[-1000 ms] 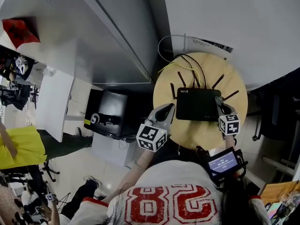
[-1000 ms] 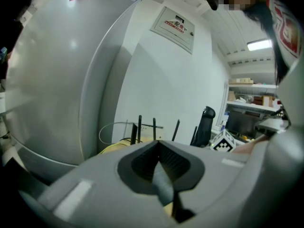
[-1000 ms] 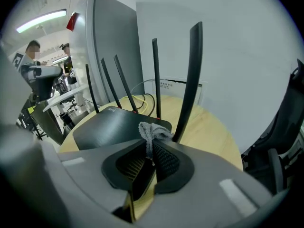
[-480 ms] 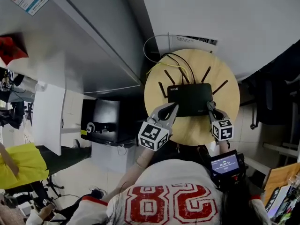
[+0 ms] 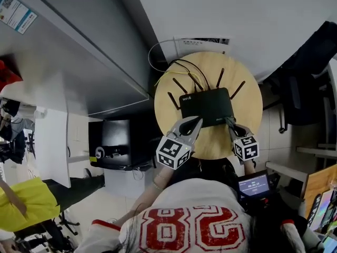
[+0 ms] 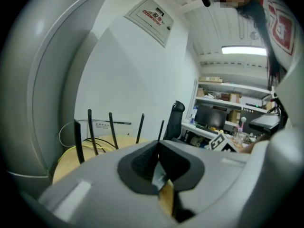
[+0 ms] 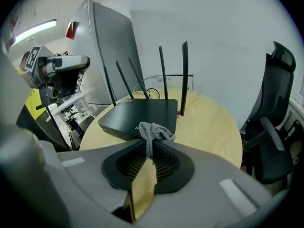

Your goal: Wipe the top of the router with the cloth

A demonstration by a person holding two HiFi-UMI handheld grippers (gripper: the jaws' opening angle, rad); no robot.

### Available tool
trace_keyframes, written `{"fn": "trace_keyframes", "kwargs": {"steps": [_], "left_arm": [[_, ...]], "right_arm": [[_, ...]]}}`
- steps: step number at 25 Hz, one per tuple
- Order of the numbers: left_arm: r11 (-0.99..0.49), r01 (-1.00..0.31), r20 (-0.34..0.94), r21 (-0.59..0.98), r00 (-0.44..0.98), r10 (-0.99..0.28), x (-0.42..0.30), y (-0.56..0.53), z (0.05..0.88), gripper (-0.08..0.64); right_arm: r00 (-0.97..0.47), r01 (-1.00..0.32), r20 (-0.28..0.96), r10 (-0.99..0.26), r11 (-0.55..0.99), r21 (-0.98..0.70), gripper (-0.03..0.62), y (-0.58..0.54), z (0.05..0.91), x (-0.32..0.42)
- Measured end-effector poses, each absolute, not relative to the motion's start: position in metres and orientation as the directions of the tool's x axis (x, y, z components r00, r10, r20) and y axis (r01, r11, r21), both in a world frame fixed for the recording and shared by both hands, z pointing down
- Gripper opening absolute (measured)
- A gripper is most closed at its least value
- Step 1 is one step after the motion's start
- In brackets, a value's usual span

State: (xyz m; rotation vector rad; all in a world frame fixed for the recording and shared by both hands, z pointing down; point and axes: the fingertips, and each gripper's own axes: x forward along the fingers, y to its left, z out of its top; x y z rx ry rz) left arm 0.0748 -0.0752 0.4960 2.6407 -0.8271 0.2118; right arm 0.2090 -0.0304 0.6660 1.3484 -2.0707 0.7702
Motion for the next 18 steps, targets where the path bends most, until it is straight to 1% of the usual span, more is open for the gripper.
{"fn": "trace_keyframes", "kwargs": {"steps": [5,10,18], "left_arm": [[-0.761,-0.573,0.250,0.303,0.819,-0.517,0.078,-0.075,0.497,0.005],[-0.740,-0.599,0.250,0.306,0.800,-0.545,0.074,-0.079,0.496,0.005],[-0.684,-0.667,0.266,0.296,0.746,-0.611,0.057,-0.086,0.497,0.005]], "right_arm": [[-0.306,-0.943,0.701,-0.644,0.307,-0.130,0.038,-0.053,0.655,0.239],[-0.288,-0.945,0.712,-0.641,0.311,-0.103,0.038,-0.078,0.657,0.261],[-0.327,-0.906,0.749,-0.576,0.416,-0.076,0.038,-0.111,0.675,0.266]]}}
